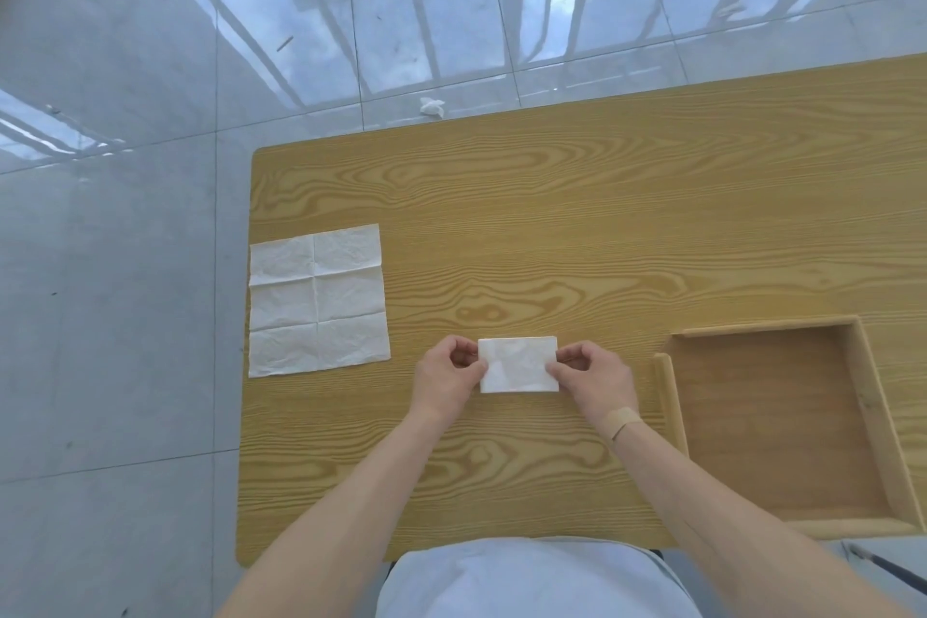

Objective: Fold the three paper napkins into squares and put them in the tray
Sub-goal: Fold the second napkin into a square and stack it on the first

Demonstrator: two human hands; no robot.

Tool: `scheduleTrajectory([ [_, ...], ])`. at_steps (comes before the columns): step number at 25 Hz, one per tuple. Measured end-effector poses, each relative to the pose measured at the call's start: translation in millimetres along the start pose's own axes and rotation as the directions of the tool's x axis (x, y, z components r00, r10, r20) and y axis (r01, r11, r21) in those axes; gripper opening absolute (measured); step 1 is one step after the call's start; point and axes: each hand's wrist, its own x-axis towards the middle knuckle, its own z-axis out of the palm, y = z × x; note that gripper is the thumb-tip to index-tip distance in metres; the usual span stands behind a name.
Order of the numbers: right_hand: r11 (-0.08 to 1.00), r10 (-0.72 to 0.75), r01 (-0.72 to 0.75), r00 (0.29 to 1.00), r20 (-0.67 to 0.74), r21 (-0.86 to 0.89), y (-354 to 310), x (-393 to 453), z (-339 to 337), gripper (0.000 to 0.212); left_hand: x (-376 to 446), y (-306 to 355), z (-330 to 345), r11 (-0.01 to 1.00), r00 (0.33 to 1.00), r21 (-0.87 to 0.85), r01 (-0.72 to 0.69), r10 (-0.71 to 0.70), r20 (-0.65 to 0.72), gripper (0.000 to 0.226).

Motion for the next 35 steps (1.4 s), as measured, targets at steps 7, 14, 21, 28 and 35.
scheduleTrajectory([
  [7, 0.999, 0.01, -0.01, 1.0, -0.004, 0.039, 2.3, -0.2, -1.2, 0.009, -0.1, -1.5, 1.6, 1.0, 1.0, -0.006, 0.002, -0.002, -0.011, 0.014],
  [14, 0.999, -0.004, 0.005, 1.0, -0.013, 0.054, 4.5, -1.5, -3.8, 0.01, -0.6, -1.4, 1.4, 0.999, 1.0, -0.036, 0.002, -0.003, -0.012, 0.014],
  [21, 0.999, -0.02, 0.02, 1.0, -0.009, 0.044, 5.3, -0.7, -3.0, 0.012, 1.1, -4.1, 0.6, 0.999, 1.0, -0.041, 0.008, -0.008, -0.013, 0.015],
  [28, 0.999, -0.02, 0.02, 0.999, -0.026, 0.028, 4.5, -1.6, -1.6, 0.012, 1.5, -5.5, 2.2, 1.0, 0.999, 0.004, -0.025, 0.025, -0.025, 0.016],
  [35, 1.0, -0.017, 0.017, 0.998, -0.055, 0.003, 2.6, -3.6, 1.6, 0.011, 1.9, -6.8, 4.3, 0.999, 0.998, 0.029, -0.043, 0.044, -0.044, 0.015],
])
